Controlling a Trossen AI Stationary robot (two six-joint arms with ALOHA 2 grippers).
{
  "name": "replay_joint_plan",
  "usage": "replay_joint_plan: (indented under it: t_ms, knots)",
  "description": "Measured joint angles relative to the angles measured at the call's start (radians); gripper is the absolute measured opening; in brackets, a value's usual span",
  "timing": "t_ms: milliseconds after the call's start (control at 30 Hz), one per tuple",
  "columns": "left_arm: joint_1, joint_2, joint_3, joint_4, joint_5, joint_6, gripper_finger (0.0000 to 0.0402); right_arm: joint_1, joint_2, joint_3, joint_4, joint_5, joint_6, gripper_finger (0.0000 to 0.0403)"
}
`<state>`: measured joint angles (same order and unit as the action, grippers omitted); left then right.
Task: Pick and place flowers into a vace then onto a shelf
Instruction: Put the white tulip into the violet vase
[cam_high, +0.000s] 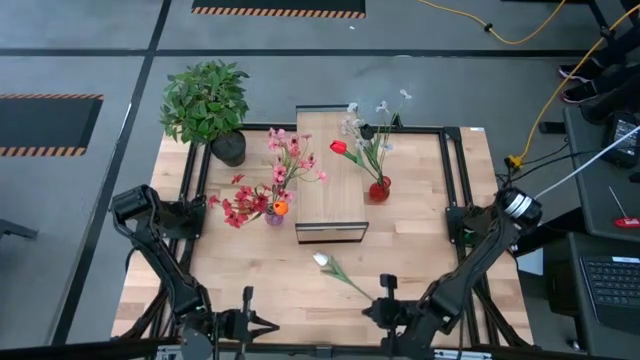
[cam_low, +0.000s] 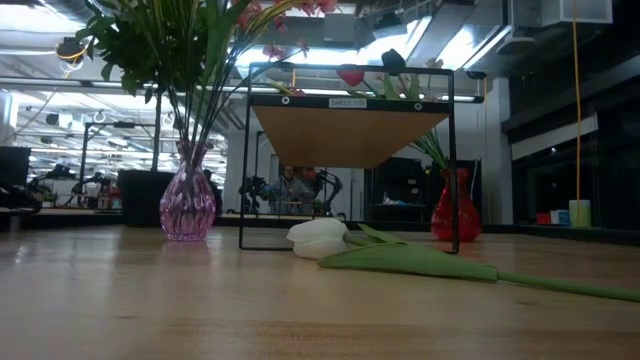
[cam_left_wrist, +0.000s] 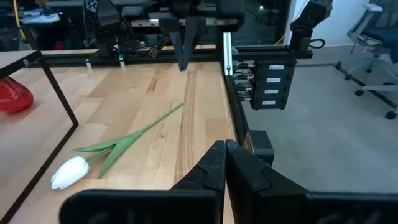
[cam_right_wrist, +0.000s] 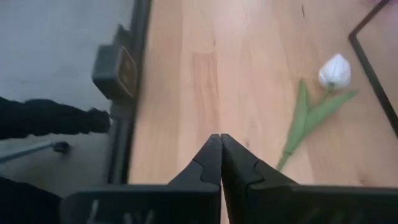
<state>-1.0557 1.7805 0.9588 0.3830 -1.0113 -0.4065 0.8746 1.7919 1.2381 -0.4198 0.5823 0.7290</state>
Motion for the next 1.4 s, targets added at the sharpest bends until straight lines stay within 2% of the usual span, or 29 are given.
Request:
replay_joint_plan:
  t_ms: [267, 633, 800, 1100, 1400]
  knots:
    - [0.0, 0.0, 0.0, -0.013, 0.014, 0.001, 0.0008, -0.046, 0.017, -0.001, -0.101, 0.0, 0.107, 0.0035]
    - [0.0, 0.0, 0.0, -0.044, 0.017, -0.001, 0.0008, -0.078, 0.016, -0.002, -0.107, 0.001, 0.101, 0.0144]
    - [0.0, 0.0, 0.0, -0.047, 0.017, -0.001, 0.0008, -0.079, 0.036, -0.002, -0.119, 0.001, 0.104, 0.0176]
    - [0.0, 0.0, 0.0, -0.047, 0.016, -0.001, 0.0008, -0.09, 0.136, -0.002, -0.099, 0.001, 0.11, 0.0188]
    - [0.0, 0.0, 0.0, -0.047, 0.011, -0.002, 0.0008, -0.131, 0.2, -0.002, -0.101, 0.001, 0.234, 0.0188]
